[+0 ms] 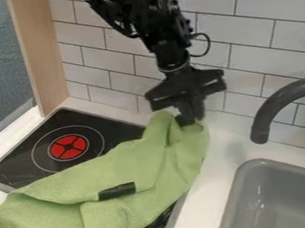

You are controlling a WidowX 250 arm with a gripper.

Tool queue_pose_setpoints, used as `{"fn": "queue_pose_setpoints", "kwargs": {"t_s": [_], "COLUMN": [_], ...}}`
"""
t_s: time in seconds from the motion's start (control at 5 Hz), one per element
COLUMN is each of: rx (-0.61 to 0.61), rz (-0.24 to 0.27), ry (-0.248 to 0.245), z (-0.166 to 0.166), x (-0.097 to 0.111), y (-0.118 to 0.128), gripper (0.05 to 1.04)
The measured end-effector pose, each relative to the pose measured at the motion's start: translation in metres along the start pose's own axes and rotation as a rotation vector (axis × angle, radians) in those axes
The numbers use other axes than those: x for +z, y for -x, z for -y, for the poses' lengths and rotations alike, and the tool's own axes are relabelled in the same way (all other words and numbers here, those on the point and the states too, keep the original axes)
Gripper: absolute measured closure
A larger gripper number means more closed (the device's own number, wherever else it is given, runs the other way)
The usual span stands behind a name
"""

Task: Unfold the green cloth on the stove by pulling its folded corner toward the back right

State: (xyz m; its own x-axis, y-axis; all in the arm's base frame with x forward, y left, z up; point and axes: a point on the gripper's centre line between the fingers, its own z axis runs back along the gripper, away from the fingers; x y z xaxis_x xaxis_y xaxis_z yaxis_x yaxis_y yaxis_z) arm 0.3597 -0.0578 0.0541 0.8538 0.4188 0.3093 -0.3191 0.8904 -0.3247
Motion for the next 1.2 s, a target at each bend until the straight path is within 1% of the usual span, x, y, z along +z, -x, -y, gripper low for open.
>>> {"fn": "queue_pose_setpoints", "kwargs": {"t_s": [0.2,0.4,0.6,0.8,1.0,1.2], "rx": [-0.017,-0.021,-0.016,-0.011,-0.017,-0.023], "rz": [-0.004,0.005,0.010,0.004,-0.012,0.005], "ry": [-0.016,-0.028,-0.044,-0.052,-0.063,-0.051], "z": [0.004,0.004,0.002,0.001,0.000,0.006], "x": [-0.013,-0.012,-0.012,-0.011,-0.004,0.016], "y": [0.000,-0.004,-0.005,-0.004,-0.002,-0.006], "gripper": [1.015,0.865,0.610,0.304,0.073,0.073]}}
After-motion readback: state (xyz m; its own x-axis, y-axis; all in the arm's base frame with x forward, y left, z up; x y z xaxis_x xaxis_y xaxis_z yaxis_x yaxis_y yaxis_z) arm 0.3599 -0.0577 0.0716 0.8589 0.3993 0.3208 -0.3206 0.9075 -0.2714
